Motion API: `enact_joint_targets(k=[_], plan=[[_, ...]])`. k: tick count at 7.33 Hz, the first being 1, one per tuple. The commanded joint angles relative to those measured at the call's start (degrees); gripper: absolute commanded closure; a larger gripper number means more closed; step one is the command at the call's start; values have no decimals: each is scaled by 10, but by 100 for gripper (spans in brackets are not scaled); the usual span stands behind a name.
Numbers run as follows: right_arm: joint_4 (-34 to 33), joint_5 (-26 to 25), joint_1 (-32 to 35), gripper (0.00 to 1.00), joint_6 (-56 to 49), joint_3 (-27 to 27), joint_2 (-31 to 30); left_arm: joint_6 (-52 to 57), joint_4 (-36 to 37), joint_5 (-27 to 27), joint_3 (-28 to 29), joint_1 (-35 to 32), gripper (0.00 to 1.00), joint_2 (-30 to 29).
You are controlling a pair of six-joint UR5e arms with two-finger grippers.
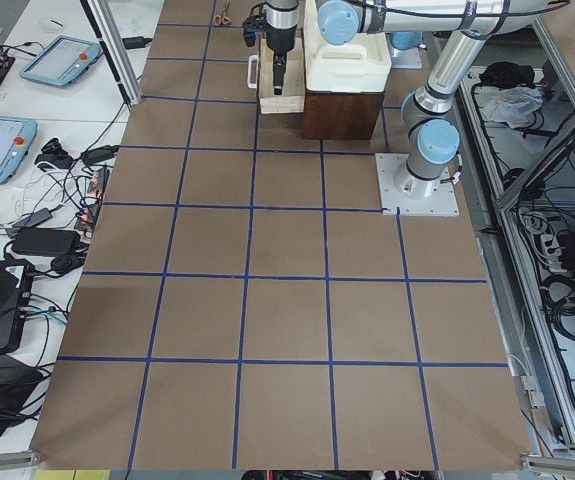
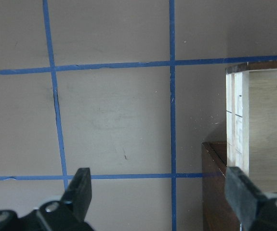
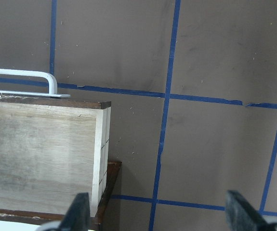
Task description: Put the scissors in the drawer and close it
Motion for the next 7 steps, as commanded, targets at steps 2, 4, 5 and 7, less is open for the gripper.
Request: enact_joint_targets(k=[2, 4, 5, 7], plan=[[-6, 2, 0, 0, -1, 7, -2, -1, 0, 0, 0, 0, 0, -2], [-5, 1, 0, 0, -3, 8, -2, -1, 0, 0, 0, 0, 0, -2], [-5, -1, 0, 0, -4, 8, -1, -1, 0, 0, 0, 0, 0, -2], [-8, -2, -2, 0, -51, 11, 3, 0, 0, 1, 0, 0, 0, -1]])
